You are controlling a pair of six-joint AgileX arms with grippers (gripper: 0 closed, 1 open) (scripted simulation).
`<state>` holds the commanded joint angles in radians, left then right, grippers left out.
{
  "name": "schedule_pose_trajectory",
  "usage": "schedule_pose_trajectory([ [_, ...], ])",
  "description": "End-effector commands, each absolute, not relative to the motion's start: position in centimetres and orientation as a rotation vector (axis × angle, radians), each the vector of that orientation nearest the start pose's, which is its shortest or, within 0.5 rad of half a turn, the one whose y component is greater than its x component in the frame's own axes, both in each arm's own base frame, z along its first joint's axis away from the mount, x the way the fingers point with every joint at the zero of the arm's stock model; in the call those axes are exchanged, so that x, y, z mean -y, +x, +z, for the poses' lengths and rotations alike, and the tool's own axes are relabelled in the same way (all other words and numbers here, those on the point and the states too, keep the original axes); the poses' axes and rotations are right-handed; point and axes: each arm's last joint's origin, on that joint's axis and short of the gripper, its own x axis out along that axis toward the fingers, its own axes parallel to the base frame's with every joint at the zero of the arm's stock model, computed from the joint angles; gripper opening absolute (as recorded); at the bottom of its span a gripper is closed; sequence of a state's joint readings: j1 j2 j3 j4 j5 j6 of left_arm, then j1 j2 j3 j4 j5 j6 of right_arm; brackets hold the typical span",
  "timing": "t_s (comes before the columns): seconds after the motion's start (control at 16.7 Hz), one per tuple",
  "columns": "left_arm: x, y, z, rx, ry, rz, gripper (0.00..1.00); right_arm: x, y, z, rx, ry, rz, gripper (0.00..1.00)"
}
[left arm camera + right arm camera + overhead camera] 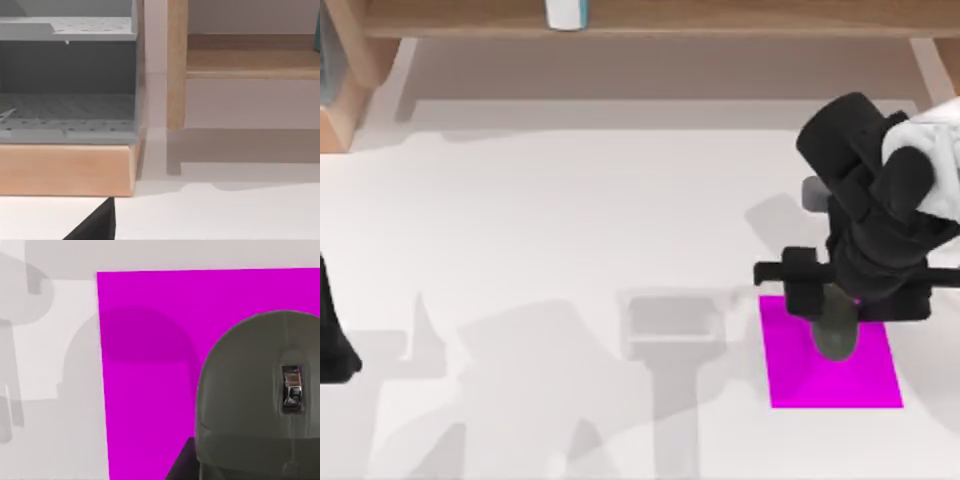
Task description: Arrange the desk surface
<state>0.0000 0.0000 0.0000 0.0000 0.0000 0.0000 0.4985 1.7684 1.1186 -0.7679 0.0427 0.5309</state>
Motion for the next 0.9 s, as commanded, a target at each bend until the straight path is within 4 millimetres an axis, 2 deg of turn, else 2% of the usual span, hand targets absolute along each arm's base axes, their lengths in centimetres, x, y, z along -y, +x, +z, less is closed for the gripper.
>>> schedule_pose_trajectory([
  [0.54,0.1,10.6,16.0,0.000,0.000,0.000,1.00,-15.8,28.9,17.5,-1.348,0.080,0.035,0.00],
  [0.9,0.1,10.6,16.0,0.000,0.000,0.000,1.00,-15.9,28.9,17.2,-1.350,0.078,0.035,0.00],
])
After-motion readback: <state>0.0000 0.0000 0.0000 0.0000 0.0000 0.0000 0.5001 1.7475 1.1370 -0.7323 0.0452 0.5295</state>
